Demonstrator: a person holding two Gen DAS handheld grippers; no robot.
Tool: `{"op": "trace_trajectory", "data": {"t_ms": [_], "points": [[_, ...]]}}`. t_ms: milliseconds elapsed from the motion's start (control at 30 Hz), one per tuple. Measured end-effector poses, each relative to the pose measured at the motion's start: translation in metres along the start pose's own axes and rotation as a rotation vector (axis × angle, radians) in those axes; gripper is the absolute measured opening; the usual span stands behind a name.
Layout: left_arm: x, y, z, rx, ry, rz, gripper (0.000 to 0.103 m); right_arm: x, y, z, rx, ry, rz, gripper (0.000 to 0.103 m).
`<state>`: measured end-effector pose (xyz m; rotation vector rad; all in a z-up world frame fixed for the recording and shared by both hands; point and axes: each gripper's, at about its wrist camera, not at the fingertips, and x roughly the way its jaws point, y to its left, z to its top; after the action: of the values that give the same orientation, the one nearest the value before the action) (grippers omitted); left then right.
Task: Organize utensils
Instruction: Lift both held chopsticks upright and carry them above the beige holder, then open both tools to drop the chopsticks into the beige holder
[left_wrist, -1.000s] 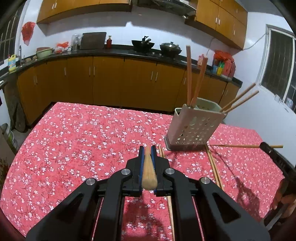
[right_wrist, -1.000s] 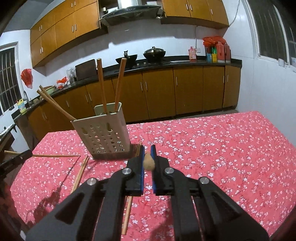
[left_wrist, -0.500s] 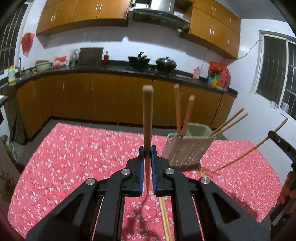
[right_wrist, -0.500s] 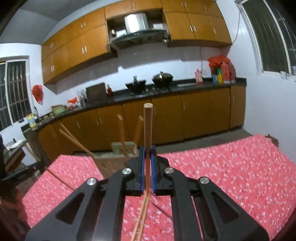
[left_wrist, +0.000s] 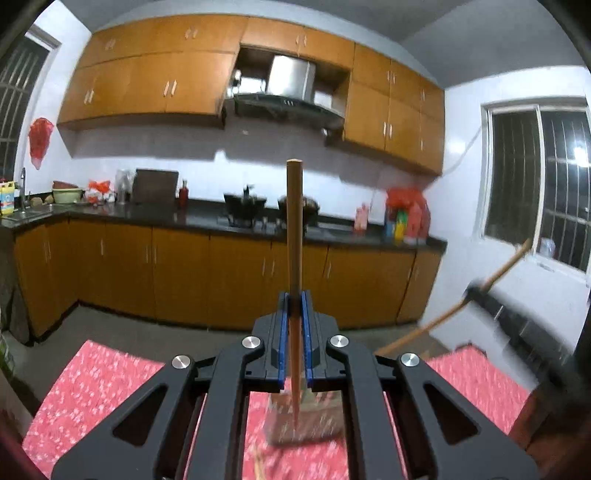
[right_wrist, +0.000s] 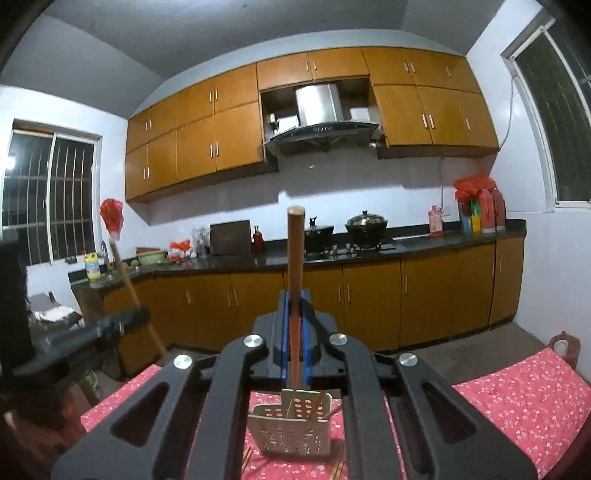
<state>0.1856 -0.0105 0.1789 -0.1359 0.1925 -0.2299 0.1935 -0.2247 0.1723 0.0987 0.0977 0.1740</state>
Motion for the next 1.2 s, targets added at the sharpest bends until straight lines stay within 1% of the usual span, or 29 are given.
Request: {"op": "trace_trajectory", "data": {"t_ms": [100, 200, 367, 467, 500, 533, 567, 600, 633, 700, 733, 767, 833, 967, 1067, 1133, 1200], "points": [[0.018, -0.006, 0.004, -0.007, -0.049, 0.035, 0.007, 0.026, -0.002, -0.009, 0.008, 0.067, -0.013, 0.007], [0.036, -0.007, -0.002, -0.018, -0.052, 0.048, 0.007, 0.045, -0.006, -0.020, 0.022, 0.121, -0.015, 0.007], [0.063, -0.003, -0.020, -0.055, 0.003, 0.045, 0.008, 0.060, -0.004, -0.033, 0.008, 0.165, -0.017, 0.007], [0.078, 0.000, -0.033, -0.073, 0.071, 0.036, 0.008, 0.068, -0.002, -0.041, 0.000, 0.204, -0.013, 0.008], [0.081, 0.002, -0.038, -0.082, 0.098, 0.028, 0.008, 0.069, -0.002, -0.044, 0.003, 0.209, -0.013, 0.009], [0.081, 0.004, -0.041, -0.086, 0.107, 0.029, 0.008, 0.069, -0.002, -0.045, 0.003, 0.208, -0.017, 0.010], [0.082, 0.005, -0.041, -0.084, 0.110, 0.032, 0.008, 0.069, -0.001, -0.046, 0.001, 0.208, -0.017, 0.014], [0.081, 0.006, -0.041, -0.081, 0.110, 0.036, 0.008, 0.068, -0.002, -0.047, 0.005, 0.208, -0.015, 0.019], [0.080, 0.007, -0.041, -0.079, 0.110, 0.037, 0.008, 0.067, -0.002, -0.047, 0.012, 0.205, -0.016, 0.021], [0.076, 0.009, -0.039, -0.085, 0.108, 0.038, 0.009, 0.064, -0.003, -0.047, 0.014, 0.200, -0.014, 0.022], [0.075, 0.009, -0.039, -0.089, 0.106, 0.036, 0.012, 0.062, -0.003, -0.046, 0.013, 0.196, -0.015, 0.022], [0.072, 0.009, -0.037, -0.093, 0.102, 0.035, 0.018, 0.059, -0.002, -0.045, 0.011, 0.189, -0.014, 0.022], [0.069, 0.007, -0.034, -0.097, 0.090, 0.036, 0.024, 0.052, -0.002, -0.042, 0.007, 0.173, -0.013, 0.022], [0.052, 0.009, -0.028, -0.100, 0.060, 0.028, 0.025, 0.028, -0.002, -0.033, 0.003, 0.122, -0.010, 0.022], [0.029, 0.014, -0.027, -0.115, 0.034, 0.015, 0.024, 0.005, -0.005, -0.033, 0.012, 0.089, -0.009, 0.022], [0.007, 0.020, -0.031, -0.125, 0.018, 0.006, 0.024, -0.015, -0.011, -0.042, 0.018, 0.077, -0.022, 0.022], [-0.010, 0.026, -0.042, -0.117, 0.025, 0.009, 0.024, -0.026, -0.018, -0.058, 0.027, 0.101, -0.042, 0.022]]}}
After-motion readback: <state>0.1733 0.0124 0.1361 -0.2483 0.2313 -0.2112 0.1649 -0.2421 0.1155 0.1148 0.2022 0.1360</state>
